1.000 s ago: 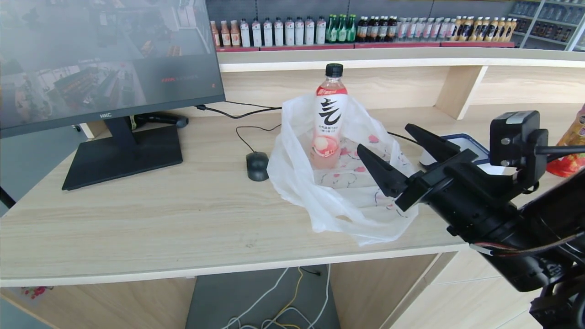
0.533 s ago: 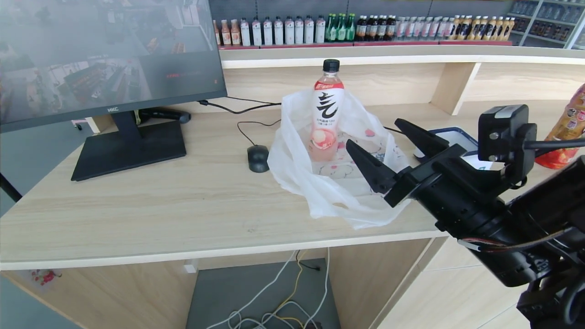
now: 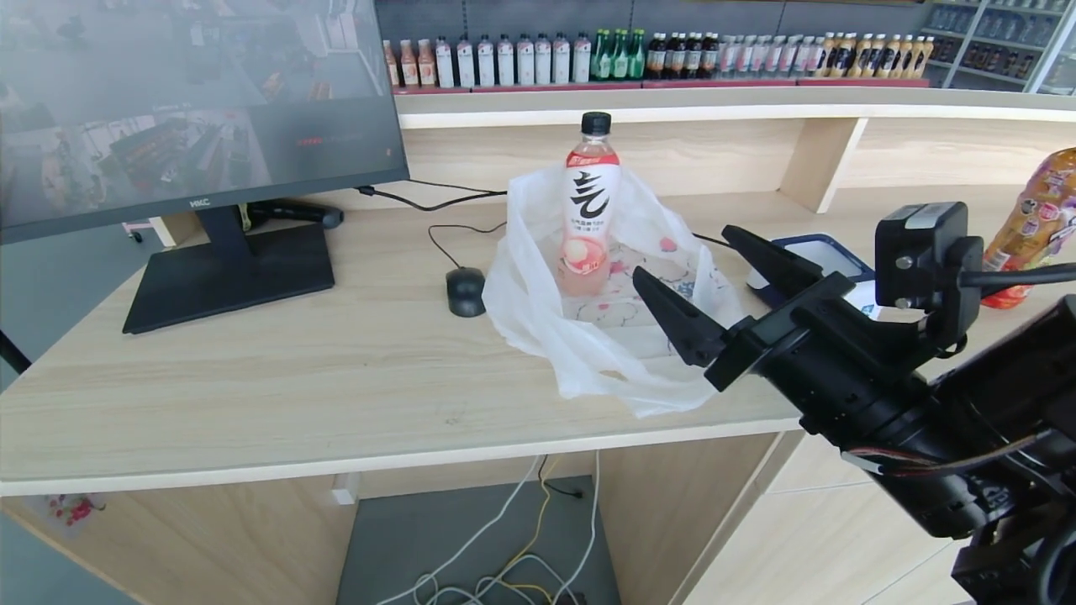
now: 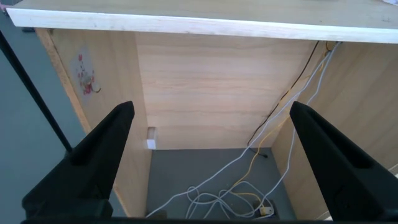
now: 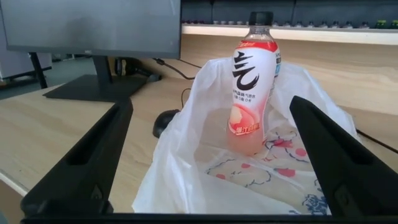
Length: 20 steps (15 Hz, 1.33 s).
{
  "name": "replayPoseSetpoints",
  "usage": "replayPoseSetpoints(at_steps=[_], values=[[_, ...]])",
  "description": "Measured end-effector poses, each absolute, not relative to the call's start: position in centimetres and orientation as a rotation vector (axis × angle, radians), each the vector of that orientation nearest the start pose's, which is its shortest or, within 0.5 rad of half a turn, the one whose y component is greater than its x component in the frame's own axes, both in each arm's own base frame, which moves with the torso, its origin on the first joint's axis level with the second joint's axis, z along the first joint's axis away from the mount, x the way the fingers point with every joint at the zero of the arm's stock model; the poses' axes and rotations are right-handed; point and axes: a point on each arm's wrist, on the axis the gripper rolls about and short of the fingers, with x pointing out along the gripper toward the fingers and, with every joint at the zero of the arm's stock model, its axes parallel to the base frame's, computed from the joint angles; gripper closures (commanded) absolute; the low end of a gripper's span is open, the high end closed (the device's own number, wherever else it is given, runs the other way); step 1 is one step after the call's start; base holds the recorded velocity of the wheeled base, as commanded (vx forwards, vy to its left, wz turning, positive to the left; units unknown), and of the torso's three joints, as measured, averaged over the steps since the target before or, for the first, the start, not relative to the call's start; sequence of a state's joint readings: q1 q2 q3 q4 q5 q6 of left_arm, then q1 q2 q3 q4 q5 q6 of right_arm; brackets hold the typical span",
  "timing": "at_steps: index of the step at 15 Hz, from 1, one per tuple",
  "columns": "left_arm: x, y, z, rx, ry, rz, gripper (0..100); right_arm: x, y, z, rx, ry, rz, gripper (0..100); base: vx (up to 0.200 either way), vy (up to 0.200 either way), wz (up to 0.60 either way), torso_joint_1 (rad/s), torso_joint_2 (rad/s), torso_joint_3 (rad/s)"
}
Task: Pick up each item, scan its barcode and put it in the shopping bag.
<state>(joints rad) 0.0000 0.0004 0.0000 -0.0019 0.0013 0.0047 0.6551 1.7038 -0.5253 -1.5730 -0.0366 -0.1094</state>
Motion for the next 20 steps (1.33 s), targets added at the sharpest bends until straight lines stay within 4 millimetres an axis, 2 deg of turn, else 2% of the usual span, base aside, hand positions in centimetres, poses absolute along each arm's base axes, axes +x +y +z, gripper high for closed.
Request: replayPoseSetpoints(at_steps=[9,15,20], values=[[-2.3,0.0,7.6,0.0,-0.002,0.003,0,20.4,15.5,20.4,0.029,-0.397,0.562,0,0.0,-0.2,0.0,0.005,0.0,0.002],[-2.3,0.0,7.6,-0.001,-0.002,0.003,0,20.9,15.3,22.1,0.052,-0.465,0.536,0,0.0,-0.2,0.0,0.003,0.0,0.002],[-2.3,0.0,7.6,-0.001,-0.003,0.002,0,20.9,15.2,21.5,0.048,-0.437,0.514,0,0.0,-0.2,0.0,0.001,0.0,0.001]])
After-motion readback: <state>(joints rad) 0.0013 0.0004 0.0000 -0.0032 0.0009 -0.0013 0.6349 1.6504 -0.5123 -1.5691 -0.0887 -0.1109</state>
